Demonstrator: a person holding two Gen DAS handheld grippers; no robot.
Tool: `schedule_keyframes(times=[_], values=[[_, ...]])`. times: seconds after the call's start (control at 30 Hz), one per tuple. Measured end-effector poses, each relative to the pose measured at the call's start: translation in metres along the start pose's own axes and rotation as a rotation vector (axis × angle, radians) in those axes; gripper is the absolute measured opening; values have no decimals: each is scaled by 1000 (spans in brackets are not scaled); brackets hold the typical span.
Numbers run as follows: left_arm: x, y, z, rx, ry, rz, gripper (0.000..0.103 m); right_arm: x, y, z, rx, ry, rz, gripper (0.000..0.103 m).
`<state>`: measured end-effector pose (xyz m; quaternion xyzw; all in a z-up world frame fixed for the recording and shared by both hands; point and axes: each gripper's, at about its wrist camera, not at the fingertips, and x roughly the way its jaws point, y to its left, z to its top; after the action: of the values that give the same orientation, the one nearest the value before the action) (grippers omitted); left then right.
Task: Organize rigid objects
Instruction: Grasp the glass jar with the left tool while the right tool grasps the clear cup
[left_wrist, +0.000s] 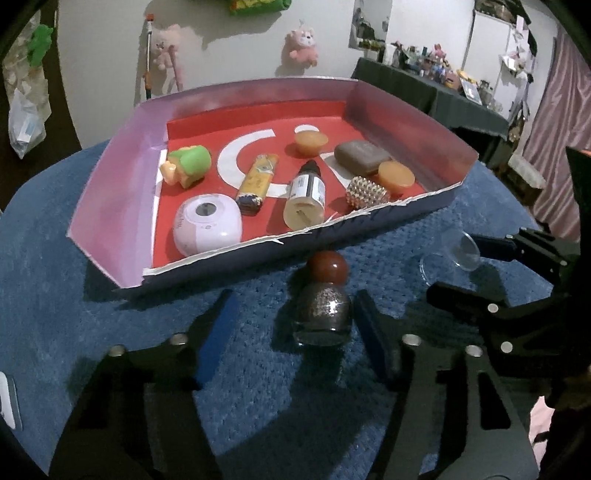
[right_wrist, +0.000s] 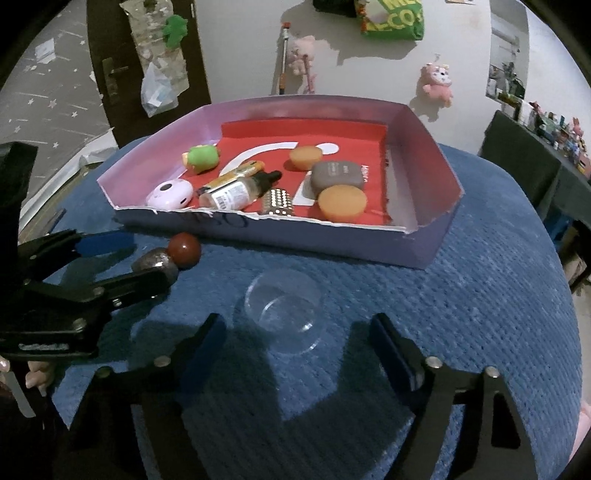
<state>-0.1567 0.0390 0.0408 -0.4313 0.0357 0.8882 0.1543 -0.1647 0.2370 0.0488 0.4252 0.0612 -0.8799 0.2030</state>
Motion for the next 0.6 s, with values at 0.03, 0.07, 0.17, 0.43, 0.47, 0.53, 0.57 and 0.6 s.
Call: schedule_keyframes(times=[0.03, 0.07, 0.17, 0.43, 0.47, 0.53, 0.57, 0.6], values=[[2, 0, 0, -1, 7, -11, 52, 1, 1, 0, -6, 1, -1, 74], [3, -1, 1, -1, 11, -20, 47, 2, 2, 1, -11, 0, -2, 71], [6, -3, 1, -9, 22, -91, 29, 3, 2, 2, -15, -4, 13, 56], [-18, -11, -3, 16, -29, -91, 29, -16, 8, 1, -41, -64, 51, 42], [-23, -12, -4, 20, -42, -86, 29, -22, 8, 2, -40, -79, 48, 42], [-33, -12, -7, 24, -62, -84, 29, -33, 11, 3, -42, -108, 44, 42], [-38, -12, -10, 24, -71, -87, 29, -38, 12, 3, -38, -119, 46, 42], [-42, -11, -13, 25, -80, -87, 29, -41, 12, 2, -33, -128, 48, 42]])
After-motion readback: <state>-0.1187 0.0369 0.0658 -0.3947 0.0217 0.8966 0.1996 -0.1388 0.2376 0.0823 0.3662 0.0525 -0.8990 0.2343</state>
